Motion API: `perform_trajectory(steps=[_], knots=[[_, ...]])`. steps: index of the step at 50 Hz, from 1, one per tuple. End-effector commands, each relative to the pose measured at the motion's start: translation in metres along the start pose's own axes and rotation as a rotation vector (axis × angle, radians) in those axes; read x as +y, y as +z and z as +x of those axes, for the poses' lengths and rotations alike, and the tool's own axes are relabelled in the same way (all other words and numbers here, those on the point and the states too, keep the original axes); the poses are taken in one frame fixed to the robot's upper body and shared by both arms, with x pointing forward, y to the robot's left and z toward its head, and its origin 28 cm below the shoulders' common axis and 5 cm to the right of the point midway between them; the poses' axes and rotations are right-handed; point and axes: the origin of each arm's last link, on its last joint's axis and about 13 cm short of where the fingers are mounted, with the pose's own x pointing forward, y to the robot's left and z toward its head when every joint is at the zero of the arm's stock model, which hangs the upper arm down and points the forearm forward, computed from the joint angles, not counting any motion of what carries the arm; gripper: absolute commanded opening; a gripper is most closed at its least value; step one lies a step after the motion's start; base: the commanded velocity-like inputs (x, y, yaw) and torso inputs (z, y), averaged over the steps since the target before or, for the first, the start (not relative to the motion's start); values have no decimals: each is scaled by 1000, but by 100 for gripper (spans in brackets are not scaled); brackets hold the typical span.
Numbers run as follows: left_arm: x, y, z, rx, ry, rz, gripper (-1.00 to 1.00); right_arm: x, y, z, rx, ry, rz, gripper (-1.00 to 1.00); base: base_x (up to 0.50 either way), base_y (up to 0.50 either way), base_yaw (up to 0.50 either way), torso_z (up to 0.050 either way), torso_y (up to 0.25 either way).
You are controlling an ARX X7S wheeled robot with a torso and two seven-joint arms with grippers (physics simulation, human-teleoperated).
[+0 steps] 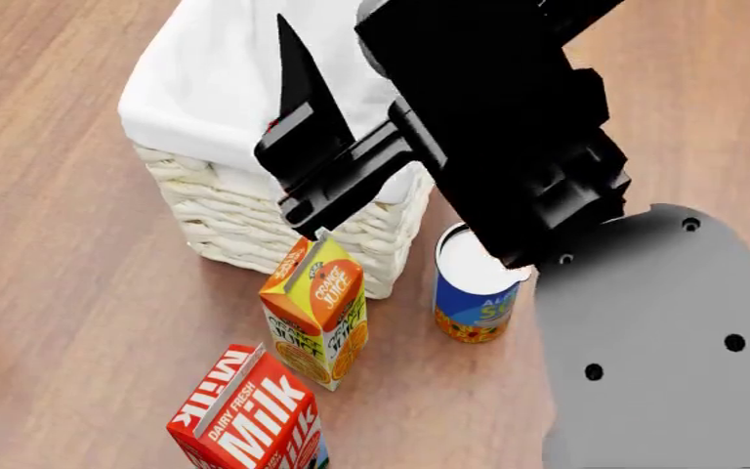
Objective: Pick up the butter and put it in the basket.
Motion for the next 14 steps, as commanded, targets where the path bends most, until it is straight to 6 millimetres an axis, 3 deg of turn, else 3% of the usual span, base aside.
perform_trajectory(steps=[1, 14], knots=[[1, 10, -1, -29, -21, -18, 100, 32, -7, -48, 12, -63, -64, 100, 0, 0, 0, 0, 0], [3, 16, -5, -55, -44, -39, 100, 69, -21, -76, 9, -103, -110, 100, 0, 0, 0, 0, 0]])
